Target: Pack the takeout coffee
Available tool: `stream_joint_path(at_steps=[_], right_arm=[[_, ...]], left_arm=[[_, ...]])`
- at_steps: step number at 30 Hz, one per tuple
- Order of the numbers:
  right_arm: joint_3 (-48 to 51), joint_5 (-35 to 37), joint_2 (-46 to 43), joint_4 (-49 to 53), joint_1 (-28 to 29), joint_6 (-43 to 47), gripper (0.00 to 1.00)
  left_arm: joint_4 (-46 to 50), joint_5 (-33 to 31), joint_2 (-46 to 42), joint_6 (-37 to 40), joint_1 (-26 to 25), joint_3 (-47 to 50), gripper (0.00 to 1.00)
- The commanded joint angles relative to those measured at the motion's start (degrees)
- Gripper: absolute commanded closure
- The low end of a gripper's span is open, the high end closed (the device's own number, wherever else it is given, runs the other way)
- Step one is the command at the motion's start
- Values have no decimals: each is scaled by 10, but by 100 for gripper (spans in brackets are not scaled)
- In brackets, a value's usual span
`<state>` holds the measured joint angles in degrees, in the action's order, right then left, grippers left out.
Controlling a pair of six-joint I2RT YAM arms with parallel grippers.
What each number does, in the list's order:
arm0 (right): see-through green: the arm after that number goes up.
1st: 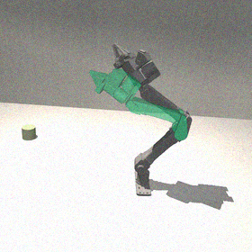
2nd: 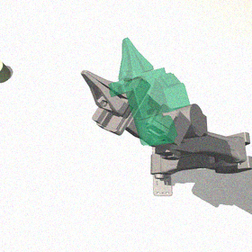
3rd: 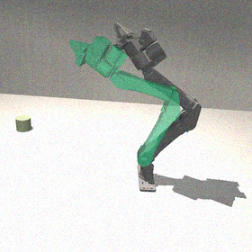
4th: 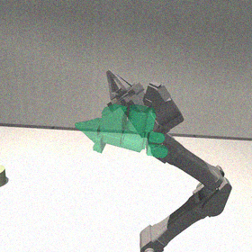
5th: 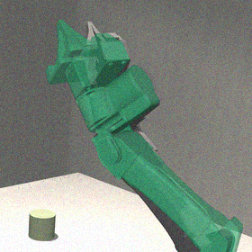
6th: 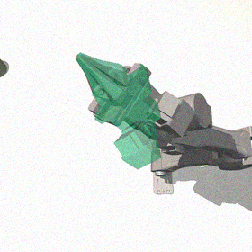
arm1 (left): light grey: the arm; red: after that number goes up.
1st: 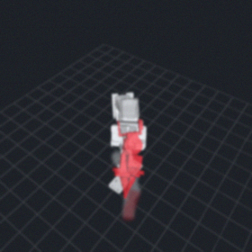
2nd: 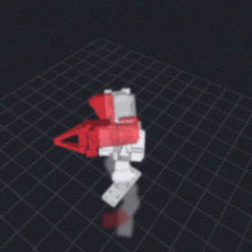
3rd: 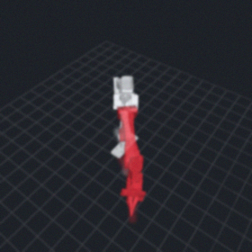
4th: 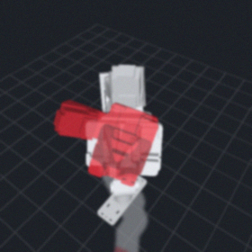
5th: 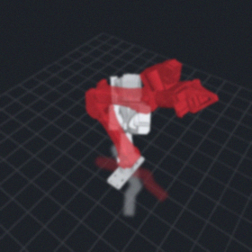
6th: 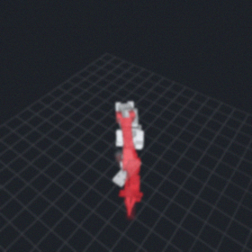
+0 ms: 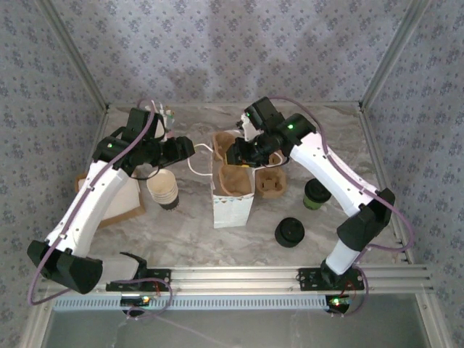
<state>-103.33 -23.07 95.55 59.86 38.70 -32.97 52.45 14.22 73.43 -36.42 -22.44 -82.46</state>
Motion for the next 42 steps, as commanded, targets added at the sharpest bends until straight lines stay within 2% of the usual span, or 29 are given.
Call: stream_joint_path(at_steps=[1, 22, 34, 42], right_arm=[[-22, 20, 4, 34, 6, 15, 67], [-141, 176, 101, 167, 68, 51, 67], [-197, 245, 150, 220, 102, 55, 67], [-228, 262, 153, 254, 117, 55, 67]], left_arm=[[-12, 8, 4, 10, 5, -10, 40], [-23, 17, -12, 9, 5, 11, 40], [-31, 18, -28, 7, 5, 33, 40], [-30, 10, -34, 11, 7, 49, 40]])
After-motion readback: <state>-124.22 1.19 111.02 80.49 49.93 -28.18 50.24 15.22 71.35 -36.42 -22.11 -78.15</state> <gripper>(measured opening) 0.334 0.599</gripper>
